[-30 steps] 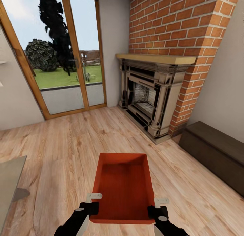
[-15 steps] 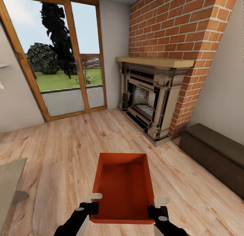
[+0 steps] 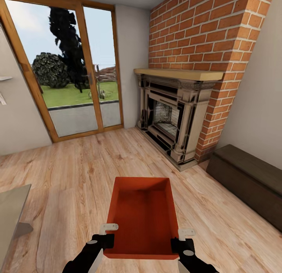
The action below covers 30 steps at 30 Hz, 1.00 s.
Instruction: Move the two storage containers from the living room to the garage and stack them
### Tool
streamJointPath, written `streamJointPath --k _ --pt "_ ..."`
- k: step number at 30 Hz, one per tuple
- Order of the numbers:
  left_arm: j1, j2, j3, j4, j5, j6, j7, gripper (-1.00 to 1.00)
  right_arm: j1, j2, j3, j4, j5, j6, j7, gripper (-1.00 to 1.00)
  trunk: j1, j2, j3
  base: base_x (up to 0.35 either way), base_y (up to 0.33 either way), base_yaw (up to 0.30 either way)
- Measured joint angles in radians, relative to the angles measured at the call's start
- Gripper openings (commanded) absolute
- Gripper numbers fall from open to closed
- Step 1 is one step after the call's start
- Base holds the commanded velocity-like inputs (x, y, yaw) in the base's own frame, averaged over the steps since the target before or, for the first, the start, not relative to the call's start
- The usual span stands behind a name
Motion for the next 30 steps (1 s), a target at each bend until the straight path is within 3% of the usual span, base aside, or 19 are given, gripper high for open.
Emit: streamJointPath --k 9,30 --pt "0.000 0.000 0.000 0.000 0.000 0.000 0.001 -1.00 0.000 0.001 0.000 0.000 0.001 0.000 -0.002 -1.00 0.000 0.000 0.000 0.000 0.000 0.000" --pt "0.000 0.000 0.000 0.002 0.003 0.001 0.001 -1.00 0.000 0.000 0.001 0.000 0.001 0.006 0.000 -1.00 -0.080 0.147 0.066 0.000 0.000 0.000"
